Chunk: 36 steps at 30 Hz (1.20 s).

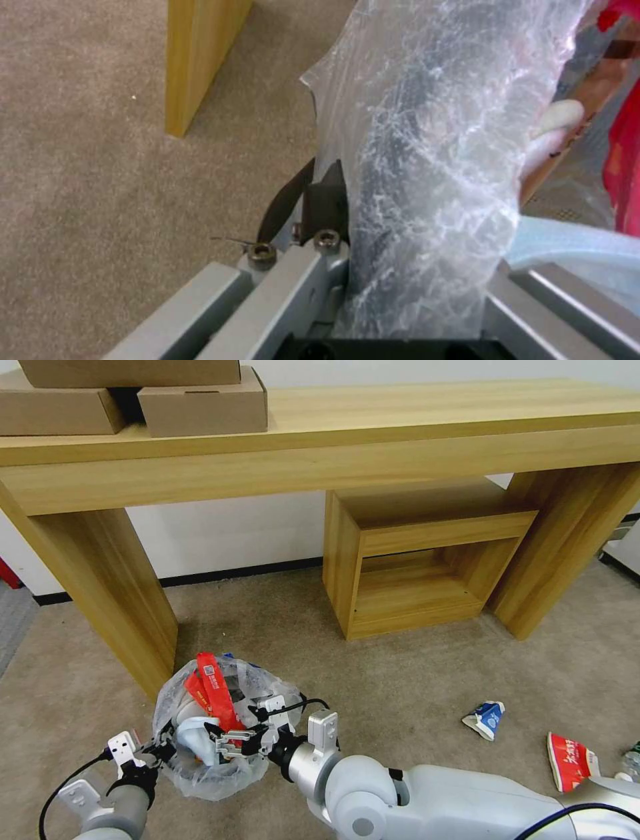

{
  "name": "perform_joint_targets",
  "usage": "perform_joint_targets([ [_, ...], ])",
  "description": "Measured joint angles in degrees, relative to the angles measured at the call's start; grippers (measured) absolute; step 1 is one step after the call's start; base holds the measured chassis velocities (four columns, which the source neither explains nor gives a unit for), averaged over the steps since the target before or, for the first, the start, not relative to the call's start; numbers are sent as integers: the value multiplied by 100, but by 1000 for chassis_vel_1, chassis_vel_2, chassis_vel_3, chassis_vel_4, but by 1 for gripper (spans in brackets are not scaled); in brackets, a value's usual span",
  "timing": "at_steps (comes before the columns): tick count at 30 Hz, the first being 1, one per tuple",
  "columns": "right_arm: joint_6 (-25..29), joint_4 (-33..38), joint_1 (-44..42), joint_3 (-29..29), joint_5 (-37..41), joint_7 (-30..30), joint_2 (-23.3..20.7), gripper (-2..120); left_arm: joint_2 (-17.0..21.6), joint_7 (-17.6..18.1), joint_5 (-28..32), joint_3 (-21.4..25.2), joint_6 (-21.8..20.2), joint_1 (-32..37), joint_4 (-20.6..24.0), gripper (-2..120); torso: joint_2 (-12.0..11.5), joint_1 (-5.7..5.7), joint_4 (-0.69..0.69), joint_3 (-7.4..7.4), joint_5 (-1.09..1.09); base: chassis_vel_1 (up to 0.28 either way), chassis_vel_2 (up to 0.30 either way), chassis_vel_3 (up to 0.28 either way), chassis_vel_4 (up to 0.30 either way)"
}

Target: Pick up the trash bin and place the garbage on the floor into it.

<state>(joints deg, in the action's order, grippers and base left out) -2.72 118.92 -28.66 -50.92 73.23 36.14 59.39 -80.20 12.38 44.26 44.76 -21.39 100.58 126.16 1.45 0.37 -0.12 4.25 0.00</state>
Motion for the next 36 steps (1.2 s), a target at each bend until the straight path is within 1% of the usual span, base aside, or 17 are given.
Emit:
perform_joint_targets([
  [3,-82,0,-32,35,42,165,54,98,0,-7,-3,2,12,13,0,0,0,0,0,0,0,0,0,0,0],
  [6,-121,2,-71,187,122,312,143,97,1,-15,-19,6,35,40,-15,0,0,0,0,0,0,0,0,0,0],
  [10,-151,21,-75,305,198,399,190,97,0,-19,-28,3,39,41,-25,0,0,0,0,0,0,0,0,0,0],
  [13,-113,57,-71,406,160,149,117,97,-3,-20,-29,-14,39,-4,-36,0,0,0,0,0,0,0,0,0,0],
  [14,-113,57,-71,406,160,149,117,97,-3,-20,-29,-14,39,-4,-36,0,0,0,0,0,0,0,0,0,0],
  [17,147,45,-99,394,-144,-304,-28,97,-1,-20,-27,-21,39,-29,-44,0,0,0,0,0,0,0,0,0,0],
  [18,147,45,-99,394,-144,-304,-28,97,-1,-20,-27,-21,39,-29,-44,0,0,0,0,0,0,0,0,0,0],
  [21,524,-129,-177,386,-645,-784,-142,97,11,-20,-24,-15,39,-19,-45,0,0,0,0,0,0,0,0,0,0],
  [22,524,-129,-177,386,-645,-784,-142,97,11,-20,-24,-15,39,-19,-45,0,0,0,0,0,0,0,0,0,0],
  [25,1009,-439,-240,475,-1330,-1284,-216,97,26,-19,-7,6,39,0,-42,0,0,0,0,0,0,0,0,0,0],
  [26,1009,-439,-240,475,-1330,-1284,-216,97,26,-19,-7,6,39,0,-42,0,0,0,0,0,0,0,0,0,0],
  [28,1128,-480,-324,739,-1495,-1484,-257,98,45,-13,9,13,33,6,-32,0,0,0,0,0,0,0,0,0,0],
  [30,1137,-480,-356,848,-1502,-1497,-262,98,50,-10,17,15,28,6,-25,0,0,0,0,0,0,0,0,0,0],
  [31,1166,-486,-424,1068,-1550,-1564,-269,98,61,0,31,16,17,6,-12,0,0,0,0,0,1,0,0,0,0],
  [33,1230,-508,-490,1287,-1611,-1621,-277,98,73,6,41,16,4,7,0,0,0,0,0,0,1,0,0,0,0],
  [36,1268,-502,-554,1453,-1624,-1627,-299,98,85,10,48,17,-4,18,14,0,0,0,0,0,0,0,0,0,0],
])
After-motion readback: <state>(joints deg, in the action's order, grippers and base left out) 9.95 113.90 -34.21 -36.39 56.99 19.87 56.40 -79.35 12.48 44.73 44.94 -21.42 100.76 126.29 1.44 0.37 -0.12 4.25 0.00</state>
